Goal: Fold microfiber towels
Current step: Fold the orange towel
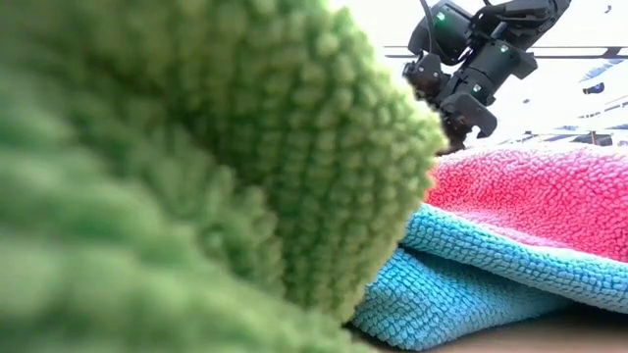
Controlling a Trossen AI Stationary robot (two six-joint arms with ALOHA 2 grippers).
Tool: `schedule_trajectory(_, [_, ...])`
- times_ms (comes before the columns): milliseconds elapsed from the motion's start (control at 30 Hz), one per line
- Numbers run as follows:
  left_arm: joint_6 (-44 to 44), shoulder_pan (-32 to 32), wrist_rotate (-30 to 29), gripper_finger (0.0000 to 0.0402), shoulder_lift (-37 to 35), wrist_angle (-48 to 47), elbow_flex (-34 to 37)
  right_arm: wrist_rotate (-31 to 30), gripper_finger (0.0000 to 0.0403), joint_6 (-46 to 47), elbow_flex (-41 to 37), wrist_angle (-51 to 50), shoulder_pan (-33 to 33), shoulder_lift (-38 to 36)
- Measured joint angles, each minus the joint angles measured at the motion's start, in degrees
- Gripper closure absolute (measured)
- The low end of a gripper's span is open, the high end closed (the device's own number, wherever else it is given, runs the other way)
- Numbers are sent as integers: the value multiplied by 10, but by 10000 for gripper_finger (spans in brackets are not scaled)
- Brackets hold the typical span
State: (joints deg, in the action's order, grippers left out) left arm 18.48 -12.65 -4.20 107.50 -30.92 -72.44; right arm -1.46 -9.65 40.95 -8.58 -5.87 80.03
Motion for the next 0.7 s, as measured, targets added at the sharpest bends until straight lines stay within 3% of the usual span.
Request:
schedule_trajectory(133, [177, 26, -66, 352, -2, -28, 0, 0, 266, 0, 0, 5, 0, 0])
schedule_trajectory(267, [297, 47, -140, 306, 4, -34, 0, 0, 266, 2, 0, 5, 0, 0])
schedule_trajectory(533, [390, 54, -148, 195, 12, -35, 0, 6, 266, 16, 0, 2, 0, 0])
schedule_trajectory(700, [417, 53, -156, 170, 21, -34, 9, 11, 266, 17, 0, 2, 1, 0])
